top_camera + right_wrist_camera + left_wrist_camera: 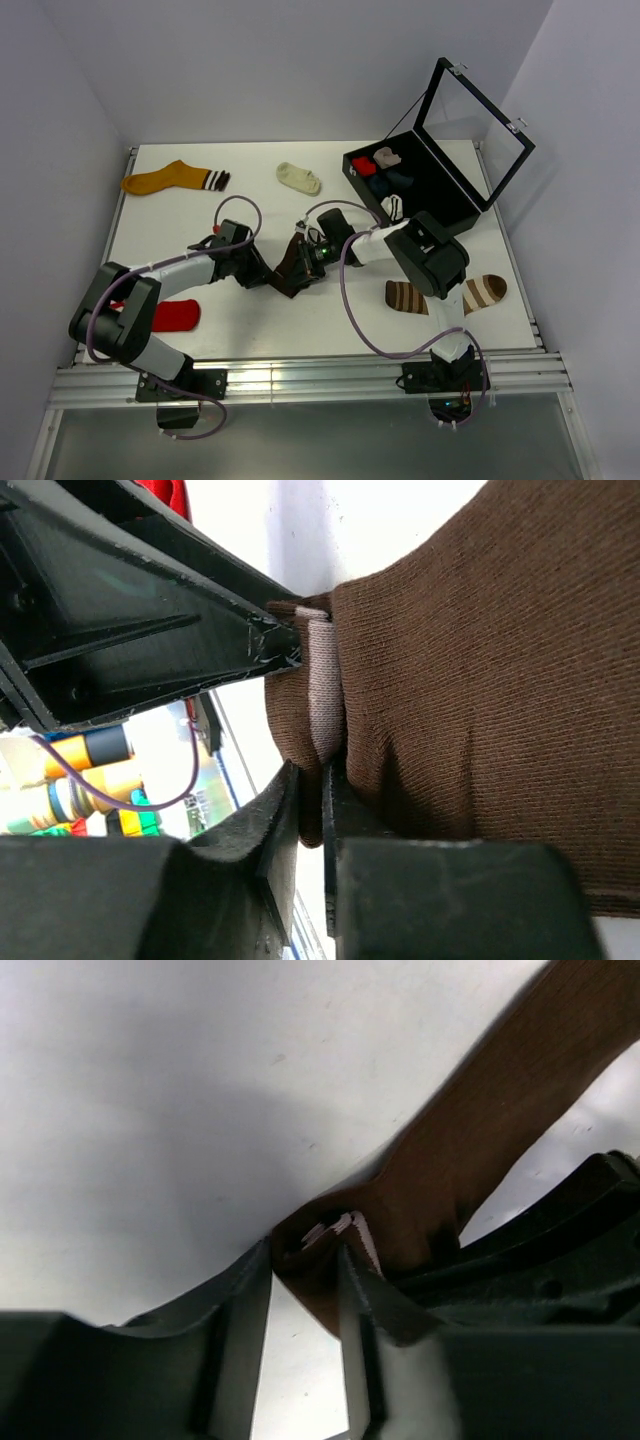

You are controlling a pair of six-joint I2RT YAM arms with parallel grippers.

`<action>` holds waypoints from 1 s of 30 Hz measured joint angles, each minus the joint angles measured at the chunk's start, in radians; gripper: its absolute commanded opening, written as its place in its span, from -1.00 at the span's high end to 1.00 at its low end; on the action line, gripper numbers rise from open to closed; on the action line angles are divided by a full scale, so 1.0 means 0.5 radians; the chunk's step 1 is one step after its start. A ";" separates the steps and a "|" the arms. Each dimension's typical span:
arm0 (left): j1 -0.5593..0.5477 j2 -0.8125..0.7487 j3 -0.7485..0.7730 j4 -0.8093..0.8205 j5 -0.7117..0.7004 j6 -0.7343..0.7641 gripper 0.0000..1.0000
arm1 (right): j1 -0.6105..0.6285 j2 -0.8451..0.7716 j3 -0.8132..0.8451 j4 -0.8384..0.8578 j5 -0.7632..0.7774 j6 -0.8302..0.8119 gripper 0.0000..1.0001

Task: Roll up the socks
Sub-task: Roll the sock at the center of the board.

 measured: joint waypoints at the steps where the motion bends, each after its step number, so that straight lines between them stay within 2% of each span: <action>1: -0.005 0.019 0.011 0.008 0.003 0.002 0.36 | 0.000 0.000 0.008 -0.021 0.008 -0.013 0.60; 4: -0.013 0.070 0.052 0.014 0.011 0.005 0.42 | 0.000 -0.026 0.018 -0.085 0.055 -0.076 0.43; 7: -0.018 0.111 0.089 0.013 0.018 0.005 0.45 | 0.002 -0.114 0.018 -0.187 0.180 -0.177 0.34; 14: -0.026 0.218 0.214 -0.038 0.041 0.038 0.45 | 0.082 -0.459 0.017 -0.420 0.692 -0.521 -0.01; 21: -0.030 0.307 0.359 -0.167 0.044 0.133 0.44 | 0.452 -0.722 -0.014 -0.459 1.345 -0.945 -0.03; 25: -0.031 0.346 0.424 -0.231 0.046 0.179 0.44 | 0.658 -0.724 -0.056 -0.463 1.613 -1.130 0.00; 30: -0.031 0.384 0.480 -0.278 0.050 0.215 0.45 | 0.761 -0.664 -0.062 -0.454 1.846 -1.294 0.03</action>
